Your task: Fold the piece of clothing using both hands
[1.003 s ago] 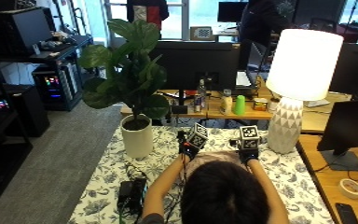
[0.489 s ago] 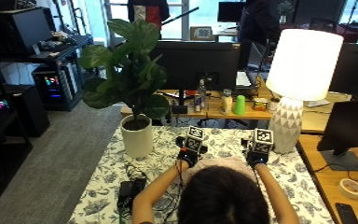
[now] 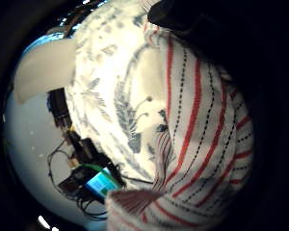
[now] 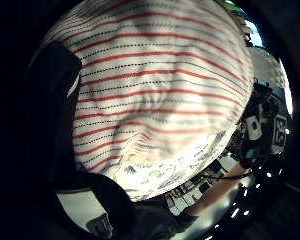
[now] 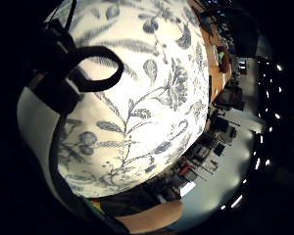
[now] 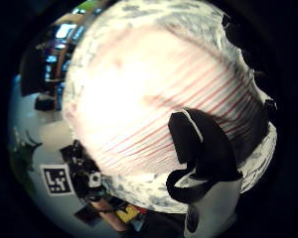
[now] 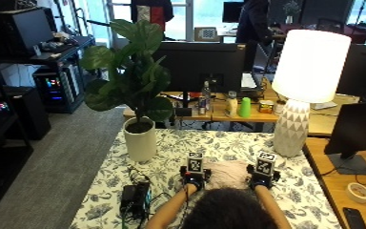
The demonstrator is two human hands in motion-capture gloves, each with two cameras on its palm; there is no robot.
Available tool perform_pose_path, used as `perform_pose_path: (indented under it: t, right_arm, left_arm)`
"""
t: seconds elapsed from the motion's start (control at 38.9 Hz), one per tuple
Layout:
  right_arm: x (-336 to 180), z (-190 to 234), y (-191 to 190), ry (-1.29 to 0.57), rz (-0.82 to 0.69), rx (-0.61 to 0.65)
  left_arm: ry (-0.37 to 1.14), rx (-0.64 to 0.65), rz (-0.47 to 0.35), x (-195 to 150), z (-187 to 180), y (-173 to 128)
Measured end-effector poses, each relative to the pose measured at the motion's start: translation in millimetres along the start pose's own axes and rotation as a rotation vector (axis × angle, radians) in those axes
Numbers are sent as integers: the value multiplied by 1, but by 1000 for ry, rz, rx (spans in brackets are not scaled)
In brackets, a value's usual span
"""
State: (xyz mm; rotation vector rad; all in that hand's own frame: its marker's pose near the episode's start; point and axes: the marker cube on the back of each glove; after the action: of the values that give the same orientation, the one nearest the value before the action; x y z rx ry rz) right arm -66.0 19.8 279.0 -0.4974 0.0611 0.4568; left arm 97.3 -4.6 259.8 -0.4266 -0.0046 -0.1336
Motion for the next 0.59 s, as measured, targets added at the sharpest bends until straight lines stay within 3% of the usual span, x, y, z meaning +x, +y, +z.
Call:
perform_pose_path:
  t: [0.05,0.08,0.21,0.36,0.46,0.59]
  right_arm:
    - [2,12,7,48,96,-118]
    - [0,15,5,56,95,-103]
    - [-14,7,-18,35,-75,243]
    - [-27,4,-19,24,-116,351]
    - [-21,4,-14,60,-66,347]
    - [-28,-4,-23,-63,-134,459]
  left_arm:
    - [16,11,17,1,5,-4]
    - [18,9,23,1,6,-4]
    - [-2,-41,4,1,8,0]
    - [-23,-28,4,1,6,-4]
    - [-37,-61,7,0,4,-1]
    - [-52,-60,17,-1,-3,-2]
